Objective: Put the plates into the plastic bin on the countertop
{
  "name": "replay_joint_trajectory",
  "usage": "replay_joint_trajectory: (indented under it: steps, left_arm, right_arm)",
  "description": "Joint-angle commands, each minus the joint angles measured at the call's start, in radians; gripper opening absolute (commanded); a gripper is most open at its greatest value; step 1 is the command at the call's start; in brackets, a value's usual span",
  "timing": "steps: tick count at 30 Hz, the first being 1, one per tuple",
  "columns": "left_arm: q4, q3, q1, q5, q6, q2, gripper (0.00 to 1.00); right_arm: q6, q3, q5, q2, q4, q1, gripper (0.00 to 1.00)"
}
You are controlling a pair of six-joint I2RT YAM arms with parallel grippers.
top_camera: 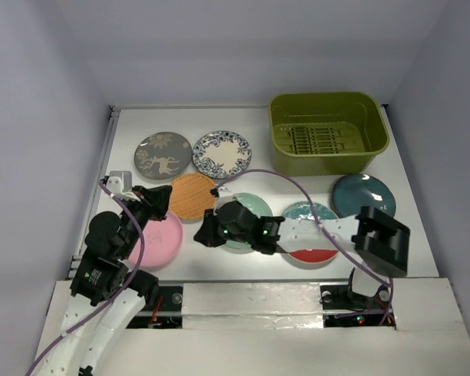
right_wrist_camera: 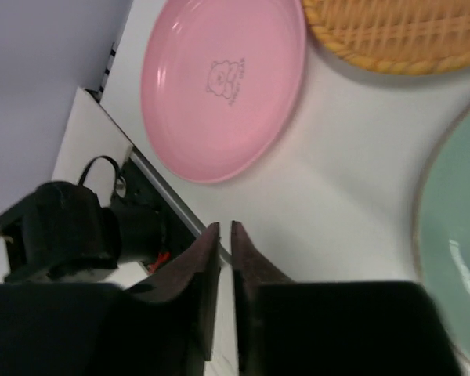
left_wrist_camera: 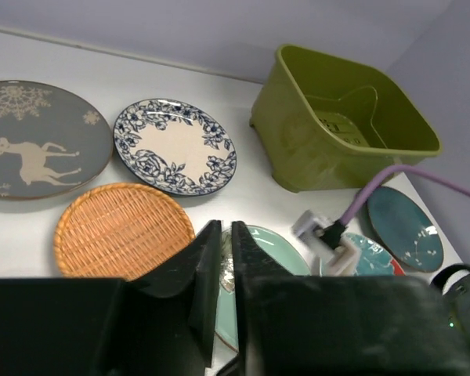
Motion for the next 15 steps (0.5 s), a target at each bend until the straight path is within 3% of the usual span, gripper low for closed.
replay_joint_trajectory:
  steps: [1, 4, 6, 15]
  left_arm:
    - [0.014, 0.002, -0.004, -0.050, -0.017, -0.029, 0.10]
    - [0.014, 0.001, -0.004, -0.058, -0.019, -0.052, 0.24]
    - [0.017, -0.001, -0.004, -0.062, -0.020, -0.061, 0.30]
    - [0.019, -0.001, -0.004, -0.046, -0.016, -0.065, 0.34]
  right_arm:
    - [0.079, 0.110, 0.054, 0.090, 0.051, 0.022, 0.21]
    - [0.117, 0.136, 0.025, 0.178, 0.081, 0.022, 0.42]
    - [0.134, 0.158, 0.051, 0.209, 0.067, 0.031, 0.44]
    - [0.153, 0.286, 0.121, 0.371, 0.021, 0.031, 0.46]
